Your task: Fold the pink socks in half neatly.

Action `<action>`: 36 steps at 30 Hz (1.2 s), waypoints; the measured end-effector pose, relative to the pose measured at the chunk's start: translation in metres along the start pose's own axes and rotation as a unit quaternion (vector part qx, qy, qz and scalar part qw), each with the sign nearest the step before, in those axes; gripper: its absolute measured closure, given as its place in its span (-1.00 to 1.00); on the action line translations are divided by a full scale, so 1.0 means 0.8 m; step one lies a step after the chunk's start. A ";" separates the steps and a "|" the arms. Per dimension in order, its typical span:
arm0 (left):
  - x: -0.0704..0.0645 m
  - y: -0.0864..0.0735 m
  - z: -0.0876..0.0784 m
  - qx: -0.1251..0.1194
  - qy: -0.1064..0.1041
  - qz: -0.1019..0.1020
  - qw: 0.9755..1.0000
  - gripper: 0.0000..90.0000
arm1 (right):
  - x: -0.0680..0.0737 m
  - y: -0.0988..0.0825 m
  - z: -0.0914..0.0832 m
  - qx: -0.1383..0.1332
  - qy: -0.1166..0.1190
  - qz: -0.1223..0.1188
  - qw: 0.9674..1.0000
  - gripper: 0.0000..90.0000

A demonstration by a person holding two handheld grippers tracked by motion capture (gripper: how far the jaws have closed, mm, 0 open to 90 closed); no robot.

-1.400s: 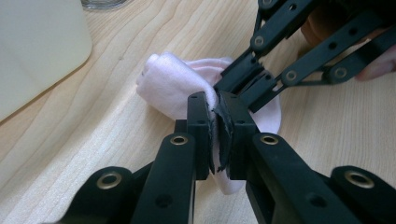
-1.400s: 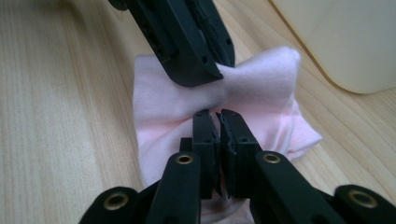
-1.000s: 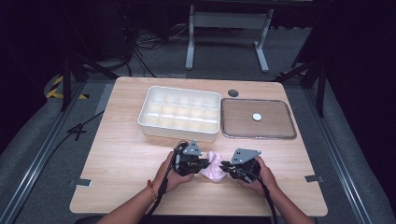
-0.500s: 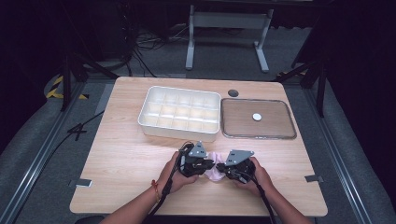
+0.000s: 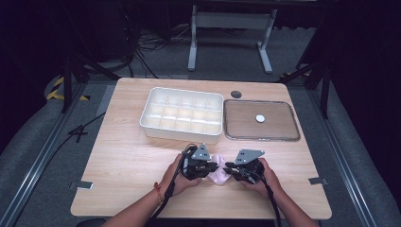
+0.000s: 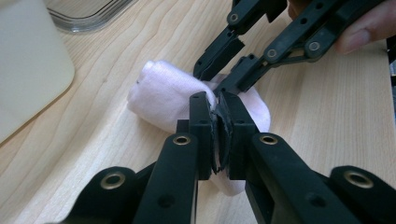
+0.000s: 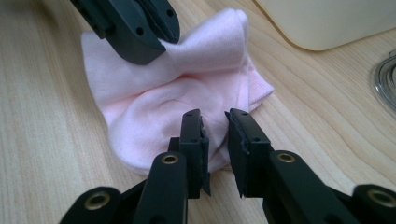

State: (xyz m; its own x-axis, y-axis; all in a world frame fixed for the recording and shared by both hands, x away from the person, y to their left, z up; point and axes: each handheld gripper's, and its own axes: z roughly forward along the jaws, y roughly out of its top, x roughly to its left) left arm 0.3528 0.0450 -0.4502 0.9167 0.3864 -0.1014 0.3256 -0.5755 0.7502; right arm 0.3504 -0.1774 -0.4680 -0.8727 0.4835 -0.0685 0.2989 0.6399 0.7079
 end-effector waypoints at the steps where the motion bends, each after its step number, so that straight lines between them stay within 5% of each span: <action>1: -0.001 0.001 0.000 0.001 -0.001 -0.001 1.000 0.88 | 0.000 0.000 0.000 0.000 0.000 0.000 1.000 0.72; 8: -0.006 0.003 0.011 0.004 -0.006 0.003 1.000 0.87 | 0.003 0.002 0.003 0.001 -0.005 0.003 1.000 0.73; 13: -0.010 0.002 0.018 0.011 -0.006 0.009 1.000 0.87 | -0.002 0.001 0.000 -0.005 0.014 0.006 1.000 0.58; 18: -0.009 0.002 0.017 0.012 -0.006 0.009 1.000 0.88 | -0.010 0.001 -0.015 -0.007 0.008 0.007 1.000 0.80; 24: -0.011 0.003 0.019 0.001 -0.023 0.013 1.000 0.82 | -0.008 -0.003 -0.007 0.012 0.009 0.009 1.000 0.95; 31: -0.019 0.001 0.026 0.010 -0.035 0.018 0.999 0.58 | -0.009 -0.005 -0.004 0.009 0.016 0.026 0.999 0.98; 36: -0.020 -0.001 0.030 0.015 -0.035 0.021 0.999 0.57 | -0.009 -0.004 -0.005 0.012 0.014 0.021 1.000 0.98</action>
State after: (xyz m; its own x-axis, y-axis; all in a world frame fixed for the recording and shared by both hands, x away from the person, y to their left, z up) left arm 0.3434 0.0222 -0.4649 0.9433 0.3110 -0.1164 0.2924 -0.6121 0.7348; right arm 0.3544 -0.1852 -0.4670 -0.8699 0.4928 -0.0189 0.3439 0.6337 0.6930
